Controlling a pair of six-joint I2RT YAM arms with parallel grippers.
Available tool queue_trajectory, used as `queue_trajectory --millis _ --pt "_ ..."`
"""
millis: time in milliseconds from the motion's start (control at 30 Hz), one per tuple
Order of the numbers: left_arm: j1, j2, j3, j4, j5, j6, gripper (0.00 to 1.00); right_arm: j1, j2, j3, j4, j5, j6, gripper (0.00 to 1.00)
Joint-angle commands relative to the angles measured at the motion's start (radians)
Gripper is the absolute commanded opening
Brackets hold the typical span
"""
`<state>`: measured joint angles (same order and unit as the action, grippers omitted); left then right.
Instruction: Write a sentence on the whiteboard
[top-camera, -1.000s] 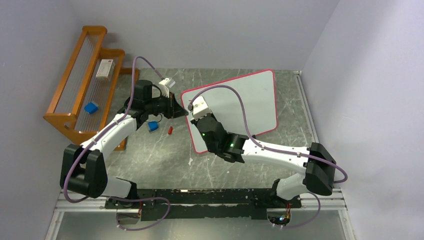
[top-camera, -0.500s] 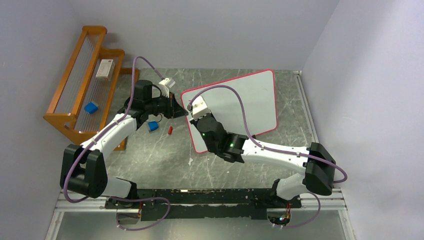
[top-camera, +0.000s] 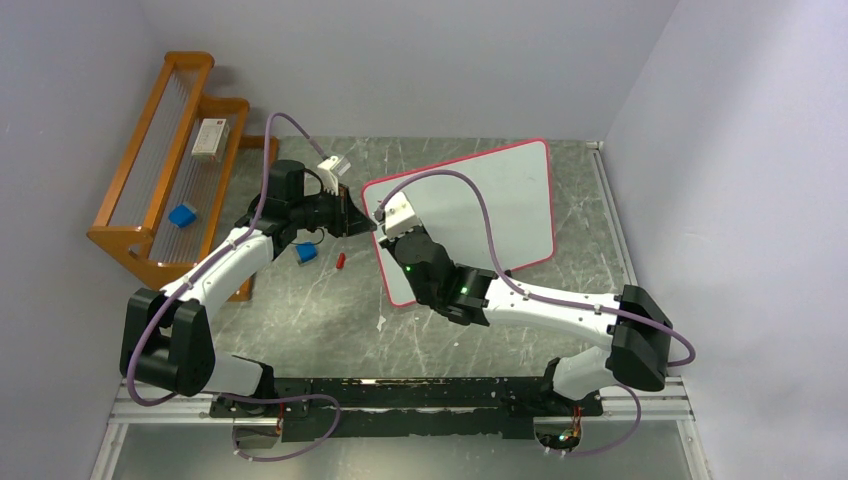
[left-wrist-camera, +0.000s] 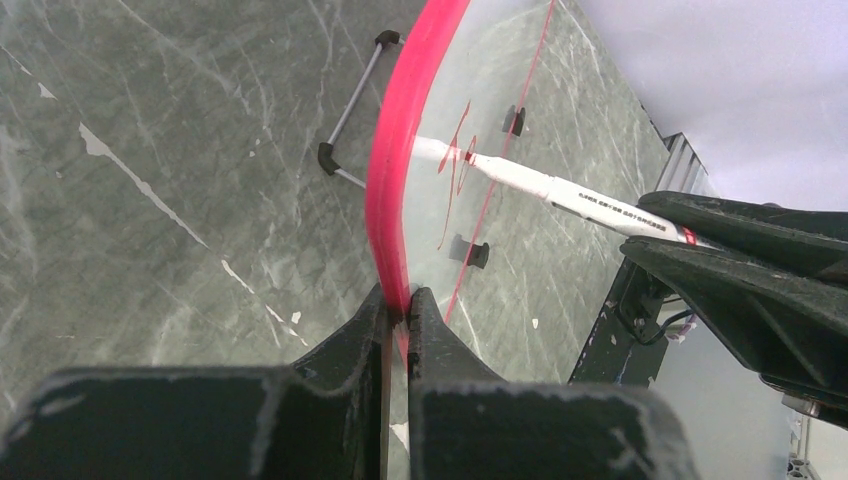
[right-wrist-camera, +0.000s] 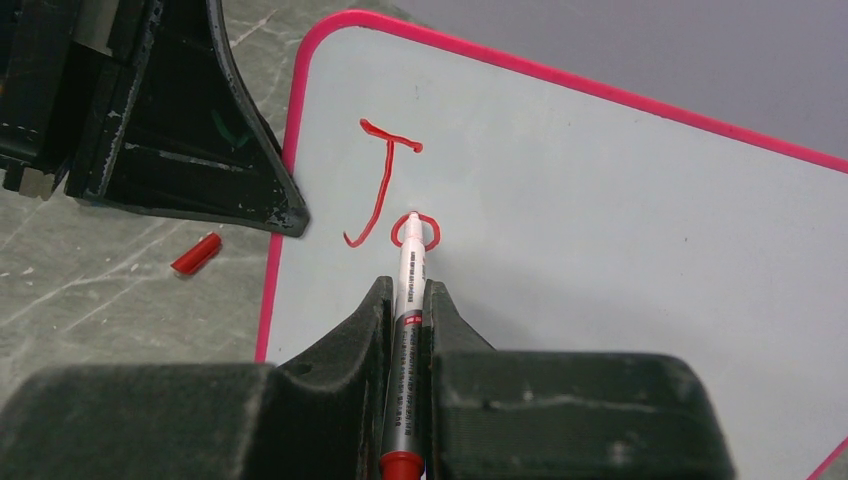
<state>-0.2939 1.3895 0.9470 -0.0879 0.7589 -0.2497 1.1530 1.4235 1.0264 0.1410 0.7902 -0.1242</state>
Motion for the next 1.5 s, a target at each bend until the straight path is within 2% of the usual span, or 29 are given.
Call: queue_trajectory --millis 0,300,1167,1467 --pt "-0.008 0.002 -0.003 -0.029 -0.045 0.042 0.05 -0.008 -0.045 -0.010 0.005 -0.012 0.017 0.00" --pt "-0.008 0.002 -0.001 -0.032 -0.052 0.042 0.05 -0.010 -0.074 -0.028 -0.031 0.029 0.014 0.00" --pt "-0.008 0.006 -0.003 -0.028 -0.041 0.041 0.05 -0.040 -0.030 -0.033 0.038 0.006 0.003 0.00" --pt "-0.008 0.009 -0.002 -0.027 -0.041 0.041 0.05 -0.052 -0.020 -0.023 0.014 -0.009 0.014 0.00"
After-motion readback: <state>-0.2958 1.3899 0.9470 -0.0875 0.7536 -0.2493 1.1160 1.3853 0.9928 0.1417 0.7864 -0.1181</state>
